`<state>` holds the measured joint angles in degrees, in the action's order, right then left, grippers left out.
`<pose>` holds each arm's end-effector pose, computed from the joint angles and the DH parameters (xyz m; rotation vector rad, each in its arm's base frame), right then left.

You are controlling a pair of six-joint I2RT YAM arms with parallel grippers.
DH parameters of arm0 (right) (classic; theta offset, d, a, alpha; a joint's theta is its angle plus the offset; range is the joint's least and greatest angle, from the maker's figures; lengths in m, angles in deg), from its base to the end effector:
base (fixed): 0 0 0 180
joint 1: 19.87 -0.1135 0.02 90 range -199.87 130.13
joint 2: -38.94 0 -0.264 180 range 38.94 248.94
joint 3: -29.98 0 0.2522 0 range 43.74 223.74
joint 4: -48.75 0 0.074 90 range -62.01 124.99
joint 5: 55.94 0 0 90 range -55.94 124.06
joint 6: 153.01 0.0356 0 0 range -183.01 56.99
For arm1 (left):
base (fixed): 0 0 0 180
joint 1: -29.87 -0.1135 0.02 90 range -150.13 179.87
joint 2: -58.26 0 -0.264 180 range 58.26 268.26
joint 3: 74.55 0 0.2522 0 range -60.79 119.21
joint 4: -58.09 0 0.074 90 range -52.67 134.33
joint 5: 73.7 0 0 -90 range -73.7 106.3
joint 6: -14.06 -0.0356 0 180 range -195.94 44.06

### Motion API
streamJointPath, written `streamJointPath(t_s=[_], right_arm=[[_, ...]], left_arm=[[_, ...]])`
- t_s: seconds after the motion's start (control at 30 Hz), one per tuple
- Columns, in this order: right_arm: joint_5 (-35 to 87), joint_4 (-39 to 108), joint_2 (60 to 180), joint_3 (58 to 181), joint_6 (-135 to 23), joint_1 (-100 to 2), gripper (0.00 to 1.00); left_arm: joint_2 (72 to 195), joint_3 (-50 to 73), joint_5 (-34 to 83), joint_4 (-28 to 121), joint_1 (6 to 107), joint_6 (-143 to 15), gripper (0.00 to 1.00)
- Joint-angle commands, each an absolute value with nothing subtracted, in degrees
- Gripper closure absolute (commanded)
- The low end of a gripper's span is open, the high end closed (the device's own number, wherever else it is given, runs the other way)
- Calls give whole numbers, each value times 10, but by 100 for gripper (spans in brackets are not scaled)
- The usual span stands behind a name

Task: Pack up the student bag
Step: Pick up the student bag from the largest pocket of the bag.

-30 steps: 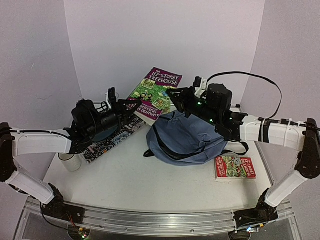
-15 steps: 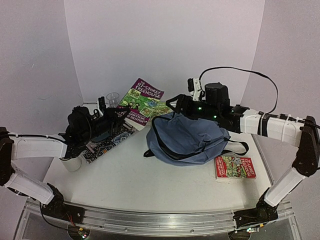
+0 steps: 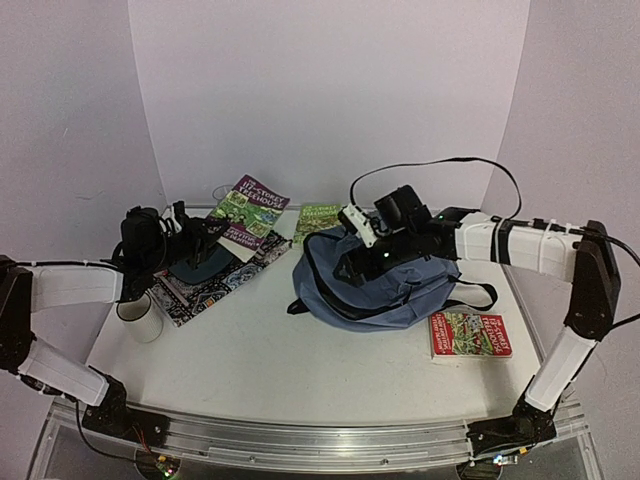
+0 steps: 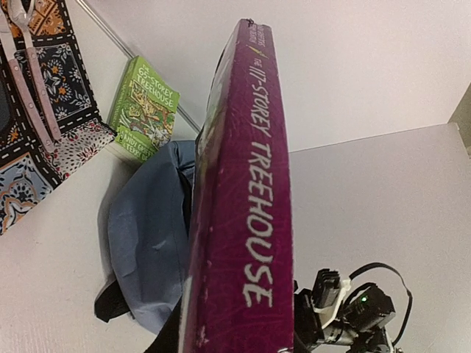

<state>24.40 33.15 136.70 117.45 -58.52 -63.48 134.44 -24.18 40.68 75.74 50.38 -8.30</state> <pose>0.2869 0.2816 0.2824 -0.8018 1.9273 0.6928 0.2658 -0.1151 0.2449 -0.4367 1.8978 -1.4512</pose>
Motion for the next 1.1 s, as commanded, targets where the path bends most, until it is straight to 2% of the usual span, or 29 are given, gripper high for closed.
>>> streamJointPath(t_s=[0.0,0.17,0.3,0.6,0.93,1.07], right_arm=[[328,254,1419,1218,-685,-679,20],[415,218,1488,1269,-723,-700,23],[489,211,1513,1293,-745,-708,32],[530,212,1496,1295,-753,-708,38],[585,206,1471,1252,-804,-706,34],[572,206,1456,1234,-808,-698,34]], left_arm=[[1358,-197,495,807,481,-76,100],[1373,-181,521,802,477,-74,100],[1373,-181,526,794,477,-71,100],[1377,-178,540,776,475,-72,100],[1378,-175,565,756,474,-82,100],[1375,-174,569,747,472,-90,100]])
